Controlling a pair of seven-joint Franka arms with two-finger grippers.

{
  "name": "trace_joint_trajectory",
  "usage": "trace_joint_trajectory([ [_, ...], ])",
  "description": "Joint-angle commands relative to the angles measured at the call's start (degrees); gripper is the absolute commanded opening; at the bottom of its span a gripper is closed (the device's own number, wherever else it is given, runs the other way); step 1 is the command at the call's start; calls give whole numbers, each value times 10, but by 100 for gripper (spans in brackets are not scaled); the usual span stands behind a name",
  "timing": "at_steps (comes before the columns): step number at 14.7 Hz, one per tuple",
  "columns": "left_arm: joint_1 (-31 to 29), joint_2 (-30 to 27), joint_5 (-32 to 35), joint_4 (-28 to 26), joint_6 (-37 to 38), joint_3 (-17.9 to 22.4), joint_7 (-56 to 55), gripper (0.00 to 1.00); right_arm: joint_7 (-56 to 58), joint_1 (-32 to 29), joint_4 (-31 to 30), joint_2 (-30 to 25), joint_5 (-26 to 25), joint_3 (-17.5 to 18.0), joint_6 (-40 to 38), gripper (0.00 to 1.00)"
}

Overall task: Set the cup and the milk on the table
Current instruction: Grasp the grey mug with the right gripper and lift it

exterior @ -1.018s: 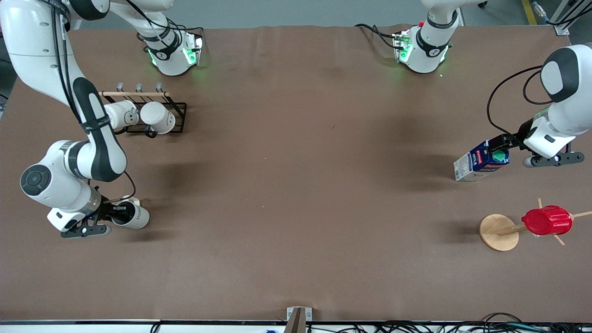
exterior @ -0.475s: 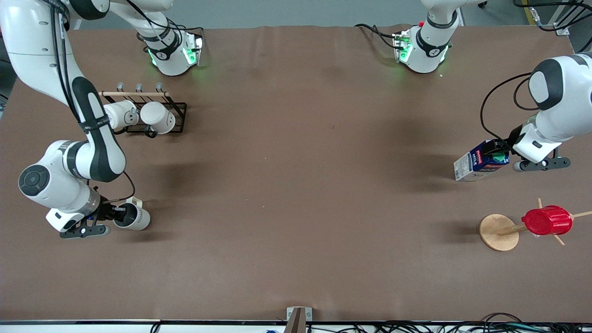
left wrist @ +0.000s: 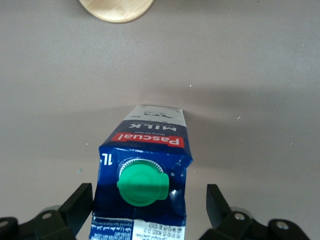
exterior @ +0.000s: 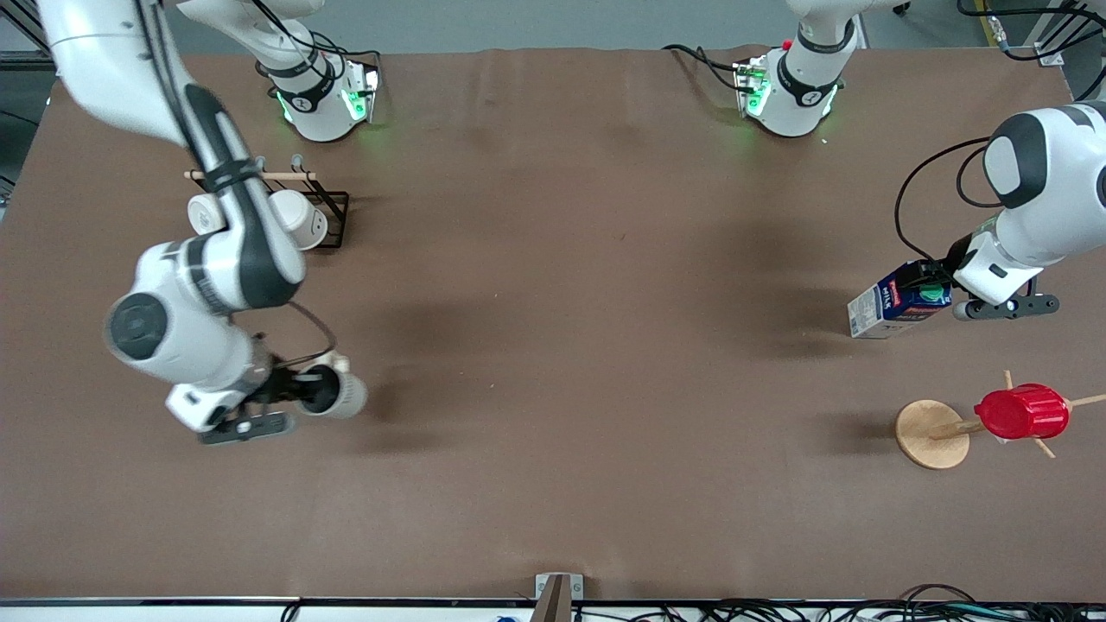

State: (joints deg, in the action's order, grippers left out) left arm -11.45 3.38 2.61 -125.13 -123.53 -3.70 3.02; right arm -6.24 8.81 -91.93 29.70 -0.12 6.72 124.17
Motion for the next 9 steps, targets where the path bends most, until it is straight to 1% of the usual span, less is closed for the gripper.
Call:
trace_joint_trajectory([
  [1, -9, -1, 10, -6, -8, -3, 9, 100, -124, 57, 13, 14, -62, 26, -1, 0],
  [2, -9, 0, 10, -6, -8, -3, 10, 100, -170, 71, 20, 29, -70, 39, -1, 0],
  [4, -9, 7, 10, -6, -8, -3, 10, 100, -216, 98, 32, 48, -78, 67, 5, 0],
  [7, -10, 12, 10, -6, -8, -3, 35, 100, -320, 152, 53, 79, -108, 69, 27, 0],
  [9, -11, 12, 10, -6, -8, -3, 35, 100, -377, 168, 53, 95, -136, 70, 54, 0],
])
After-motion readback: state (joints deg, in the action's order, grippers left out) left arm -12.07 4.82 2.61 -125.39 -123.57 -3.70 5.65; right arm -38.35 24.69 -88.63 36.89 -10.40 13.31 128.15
